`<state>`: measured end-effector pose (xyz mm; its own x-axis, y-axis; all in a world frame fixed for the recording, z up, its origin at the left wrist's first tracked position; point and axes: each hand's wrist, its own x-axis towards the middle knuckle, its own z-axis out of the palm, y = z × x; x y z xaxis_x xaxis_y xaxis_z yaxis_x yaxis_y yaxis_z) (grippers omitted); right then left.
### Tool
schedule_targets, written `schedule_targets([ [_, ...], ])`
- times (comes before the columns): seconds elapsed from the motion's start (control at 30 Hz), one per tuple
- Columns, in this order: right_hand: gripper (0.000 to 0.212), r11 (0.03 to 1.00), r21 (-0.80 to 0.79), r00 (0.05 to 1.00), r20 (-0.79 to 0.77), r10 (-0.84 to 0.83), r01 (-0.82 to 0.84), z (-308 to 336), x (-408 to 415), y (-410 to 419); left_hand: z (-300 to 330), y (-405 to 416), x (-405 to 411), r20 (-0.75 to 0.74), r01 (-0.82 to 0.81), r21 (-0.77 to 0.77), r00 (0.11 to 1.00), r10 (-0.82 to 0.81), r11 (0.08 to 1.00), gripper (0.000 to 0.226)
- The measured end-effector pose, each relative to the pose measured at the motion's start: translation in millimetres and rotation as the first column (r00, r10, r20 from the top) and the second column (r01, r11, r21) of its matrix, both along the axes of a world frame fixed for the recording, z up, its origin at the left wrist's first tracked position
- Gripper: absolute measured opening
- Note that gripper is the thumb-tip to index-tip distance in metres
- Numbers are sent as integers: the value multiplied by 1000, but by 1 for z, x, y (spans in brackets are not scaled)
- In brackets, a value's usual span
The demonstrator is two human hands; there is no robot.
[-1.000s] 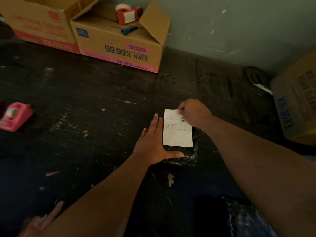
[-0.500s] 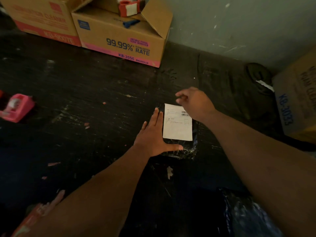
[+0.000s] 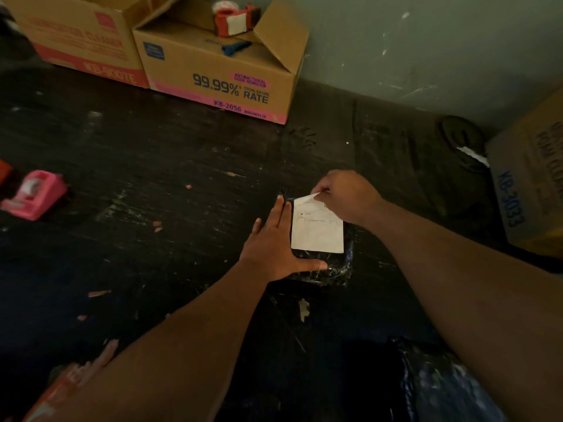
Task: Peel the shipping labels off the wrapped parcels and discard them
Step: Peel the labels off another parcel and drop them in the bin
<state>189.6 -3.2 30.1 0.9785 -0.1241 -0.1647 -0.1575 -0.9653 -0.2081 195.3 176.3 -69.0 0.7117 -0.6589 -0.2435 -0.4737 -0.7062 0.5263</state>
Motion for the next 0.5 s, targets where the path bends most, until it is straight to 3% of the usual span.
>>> schedule_targets([
  [0.2, 25, 997, 9, 997, 26, 77, -77, 22, -5, 8, 0, -2, 1, -5, -18, -11, 1000, 18, 1000, 150],
  [0.33, 26, 997, 81, 1000, -28, -8, 11, 29, -7, 10, -1, -2, 0, -9, -18, -26, 1000, 18, 999, 151],
  [0.5, 24, 999, -34, 998, -64, 14, -16, 26, -11, 12, 0, -1, 0, -16, -10, -25, 1000, 10, 1000, 150],
])
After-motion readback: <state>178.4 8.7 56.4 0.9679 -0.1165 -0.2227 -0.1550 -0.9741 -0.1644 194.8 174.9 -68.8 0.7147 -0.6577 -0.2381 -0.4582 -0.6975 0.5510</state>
